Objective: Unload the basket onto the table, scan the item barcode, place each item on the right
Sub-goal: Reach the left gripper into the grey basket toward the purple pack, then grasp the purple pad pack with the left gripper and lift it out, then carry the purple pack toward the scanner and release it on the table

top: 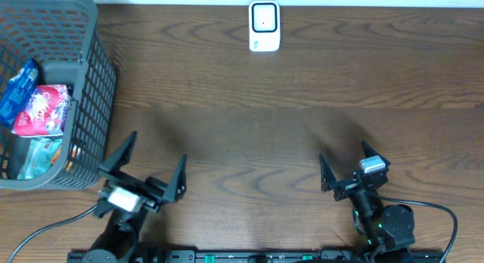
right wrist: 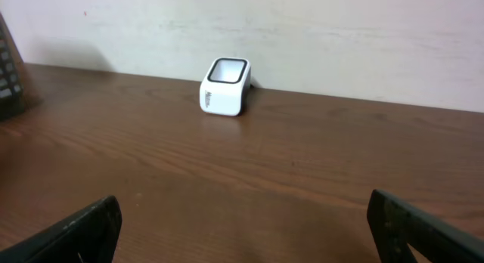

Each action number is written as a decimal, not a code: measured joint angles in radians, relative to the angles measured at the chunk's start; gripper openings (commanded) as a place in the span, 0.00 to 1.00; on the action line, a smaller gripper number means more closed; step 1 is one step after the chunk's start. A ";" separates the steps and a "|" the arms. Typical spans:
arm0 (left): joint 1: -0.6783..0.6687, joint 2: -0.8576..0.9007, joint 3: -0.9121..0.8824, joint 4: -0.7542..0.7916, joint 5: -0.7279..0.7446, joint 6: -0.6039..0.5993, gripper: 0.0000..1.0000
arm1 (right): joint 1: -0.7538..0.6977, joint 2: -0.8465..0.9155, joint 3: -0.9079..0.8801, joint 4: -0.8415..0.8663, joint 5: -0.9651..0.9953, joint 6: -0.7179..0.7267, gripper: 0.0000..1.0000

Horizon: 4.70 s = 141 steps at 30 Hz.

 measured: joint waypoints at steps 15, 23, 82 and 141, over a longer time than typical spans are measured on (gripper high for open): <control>0.013 0.838 0.942 -0.803 -0.051 0.184 0.98 | 0.000 0.000 0.000 -0.001 0.000 0.000 0.99; 0.178 1.205 1.477 -1.069 -0.264 0.221 0.98 | 0.000 0.000 0.000 -0.001 0.000 0.000 0.99; 0.441 2.104 1.575 -1.422 -0.760 0.405 0.36 | 0.000 0.000 0.000 -0.001 0.000 0.000 0.99; -0.224 1.556 1.579 -1.627 -0.328 -0.050 0.96 | 0.000 0.000 0.000 -0.001 0.001 0.000 0.99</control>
